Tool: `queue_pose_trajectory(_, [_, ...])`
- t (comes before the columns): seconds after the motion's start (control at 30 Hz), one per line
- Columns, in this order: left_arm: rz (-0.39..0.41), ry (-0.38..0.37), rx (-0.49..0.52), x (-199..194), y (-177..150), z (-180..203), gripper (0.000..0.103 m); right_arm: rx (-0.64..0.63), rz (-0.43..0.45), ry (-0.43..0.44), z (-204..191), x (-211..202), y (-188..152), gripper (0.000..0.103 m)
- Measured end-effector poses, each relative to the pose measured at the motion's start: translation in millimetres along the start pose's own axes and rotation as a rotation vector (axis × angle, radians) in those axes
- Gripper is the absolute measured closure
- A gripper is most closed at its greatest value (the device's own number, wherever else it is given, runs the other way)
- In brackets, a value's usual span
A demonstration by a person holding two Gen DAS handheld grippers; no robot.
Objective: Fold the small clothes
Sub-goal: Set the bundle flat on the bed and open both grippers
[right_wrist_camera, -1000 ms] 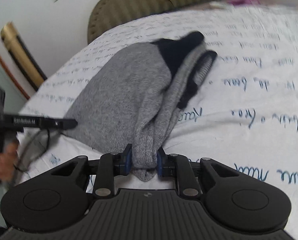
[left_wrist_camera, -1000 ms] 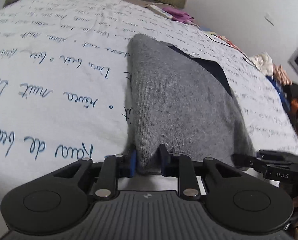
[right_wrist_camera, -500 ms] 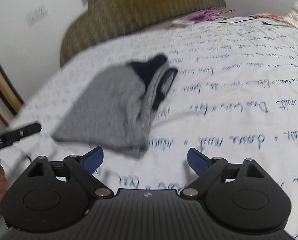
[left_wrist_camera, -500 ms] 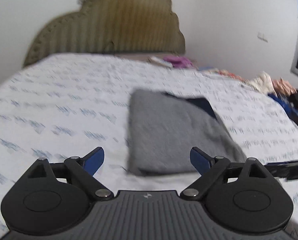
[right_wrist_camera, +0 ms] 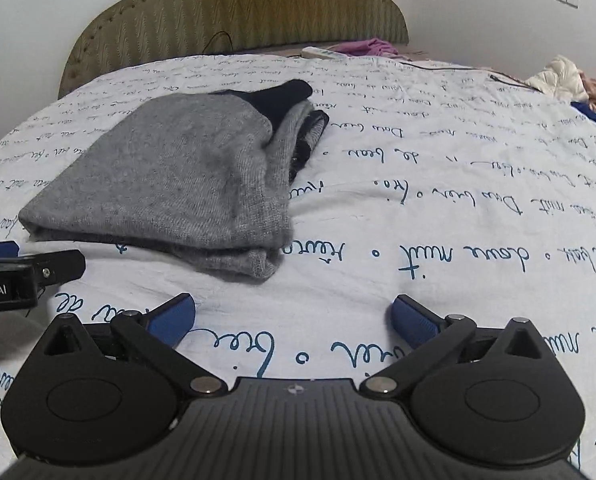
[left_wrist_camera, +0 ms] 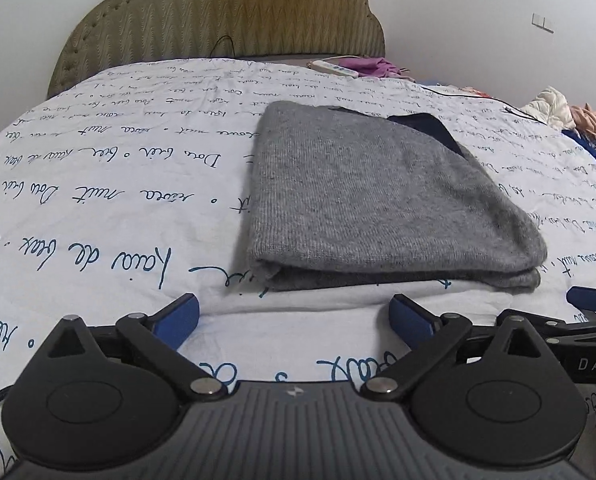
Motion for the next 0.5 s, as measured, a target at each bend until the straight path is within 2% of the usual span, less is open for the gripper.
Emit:
queue_pose_trajectory(0.27, [0.006, -0.009, -0.009, -0.6, 0.2, -2.3, 0.0, -0.002, -0.046, 0.007, 0.0, 3.2, 6.5, 0.0])
queue_pose_trajectory(0.37, [0.01, -0.004, -0.008, -2.2, -1.1, -1.9, 0.0, -0.01, 0.002, -0.004, -2.8, 3.2, -0.1, 0.0])
queue_pose_trajectory(0.5, [0.011, -0.009, -0.01, -2.5, -1.5, -2.7, 0.0, -0.002, 0.02, -0.01, -2.9, 0.1, -2.9, 0.0])
Point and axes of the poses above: each gripper's, at about its wrist camera, not at the fingertips, and x roughly the way its jaws point, z to its right, y to its top, the point moved 2 cm from there along x, roughly the way its jaws point, and after that the axes turned 3 degrees about x, right-handed, at the moved point
